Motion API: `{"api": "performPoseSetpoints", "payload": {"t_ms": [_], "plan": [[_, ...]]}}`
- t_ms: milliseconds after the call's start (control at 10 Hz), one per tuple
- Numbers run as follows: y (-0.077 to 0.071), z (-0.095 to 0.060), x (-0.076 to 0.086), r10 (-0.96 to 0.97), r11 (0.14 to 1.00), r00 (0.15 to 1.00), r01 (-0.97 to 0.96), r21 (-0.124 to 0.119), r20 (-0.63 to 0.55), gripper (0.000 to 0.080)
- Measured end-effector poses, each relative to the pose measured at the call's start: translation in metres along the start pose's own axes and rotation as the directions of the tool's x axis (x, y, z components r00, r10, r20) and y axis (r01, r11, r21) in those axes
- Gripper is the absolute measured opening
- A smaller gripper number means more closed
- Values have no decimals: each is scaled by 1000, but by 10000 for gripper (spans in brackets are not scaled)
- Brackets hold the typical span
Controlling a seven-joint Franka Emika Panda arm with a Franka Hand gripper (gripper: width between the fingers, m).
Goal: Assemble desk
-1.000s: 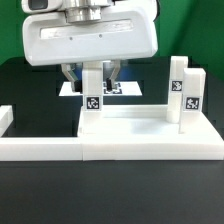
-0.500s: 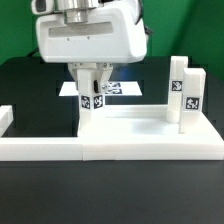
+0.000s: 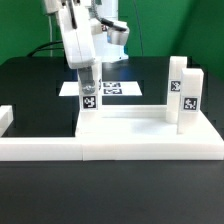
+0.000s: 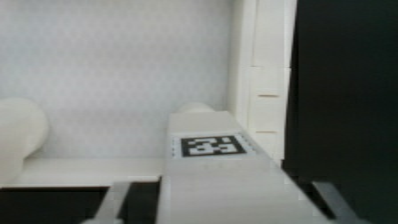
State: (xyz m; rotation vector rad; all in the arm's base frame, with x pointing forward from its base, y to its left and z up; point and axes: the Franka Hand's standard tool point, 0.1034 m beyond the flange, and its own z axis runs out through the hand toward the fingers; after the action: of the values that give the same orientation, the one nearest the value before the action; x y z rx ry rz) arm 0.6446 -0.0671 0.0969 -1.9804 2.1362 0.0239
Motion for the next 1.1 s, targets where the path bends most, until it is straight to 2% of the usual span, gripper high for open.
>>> {"api": "performPoseSetpoints", "payload": {"t_ms": [200,300,400,500,600,900,1000,1100], "plan": [[0,0,0,17,1000,1000,-17,-1,-1,307],[0,0,0,-67,998,998,67,1,-5,307],[-3,0,-3,-268,963,963,269,10,-11,490],[-3,-1,-8,-397,918,918,397,11,-6,490],[-1,-1,-10,-484,875,875,484,10,-4,621],[-1,0,-8,-618,786,786,618,6,-7,647],[-1,-1,-7,-713,701,701,713,-3,-11,649],[-5,-6,-6,-885,465,466,884,-43,3,649]]}}
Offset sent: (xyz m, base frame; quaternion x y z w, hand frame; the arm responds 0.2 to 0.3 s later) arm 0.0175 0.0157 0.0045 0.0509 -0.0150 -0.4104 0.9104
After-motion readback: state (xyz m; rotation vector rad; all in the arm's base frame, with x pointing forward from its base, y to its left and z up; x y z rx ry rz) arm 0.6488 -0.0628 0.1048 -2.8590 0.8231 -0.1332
